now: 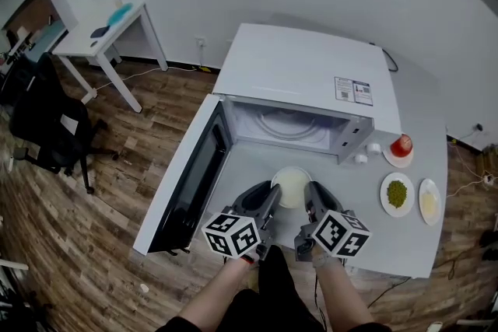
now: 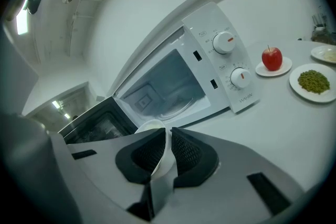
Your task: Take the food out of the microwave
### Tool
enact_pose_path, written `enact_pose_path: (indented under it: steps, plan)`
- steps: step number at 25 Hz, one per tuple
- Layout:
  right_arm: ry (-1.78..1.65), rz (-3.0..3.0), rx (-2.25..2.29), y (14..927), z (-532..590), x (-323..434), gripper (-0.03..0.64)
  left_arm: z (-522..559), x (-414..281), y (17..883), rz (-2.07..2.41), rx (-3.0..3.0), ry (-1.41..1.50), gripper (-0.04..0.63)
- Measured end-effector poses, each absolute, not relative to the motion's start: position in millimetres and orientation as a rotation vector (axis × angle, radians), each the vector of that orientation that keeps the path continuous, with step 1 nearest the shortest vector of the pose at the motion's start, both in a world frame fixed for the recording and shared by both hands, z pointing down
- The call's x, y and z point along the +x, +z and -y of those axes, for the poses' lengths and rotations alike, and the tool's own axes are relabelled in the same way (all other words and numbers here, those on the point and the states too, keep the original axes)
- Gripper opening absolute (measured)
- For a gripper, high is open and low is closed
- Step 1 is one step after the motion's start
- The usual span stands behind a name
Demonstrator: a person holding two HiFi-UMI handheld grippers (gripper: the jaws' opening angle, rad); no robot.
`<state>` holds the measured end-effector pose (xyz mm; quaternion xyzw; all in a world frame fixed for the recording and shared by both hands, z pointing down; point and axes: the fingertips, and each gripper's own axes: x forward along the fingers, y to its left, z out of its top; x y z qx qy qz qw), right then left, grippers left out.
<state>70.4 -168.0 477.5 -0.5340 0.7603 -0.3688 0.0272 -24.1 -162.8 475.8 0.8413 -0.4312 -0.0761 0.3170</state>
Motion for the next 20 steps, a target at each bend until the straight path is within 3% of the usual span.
enact_pose_path:
  steps: [20]
  plan:
    - [-1.178,-2.303,-1.623,464.9,88.0,77.6,0.051,86.5,-16.5,459.6,1.091,2.254,-0.149,0.097]
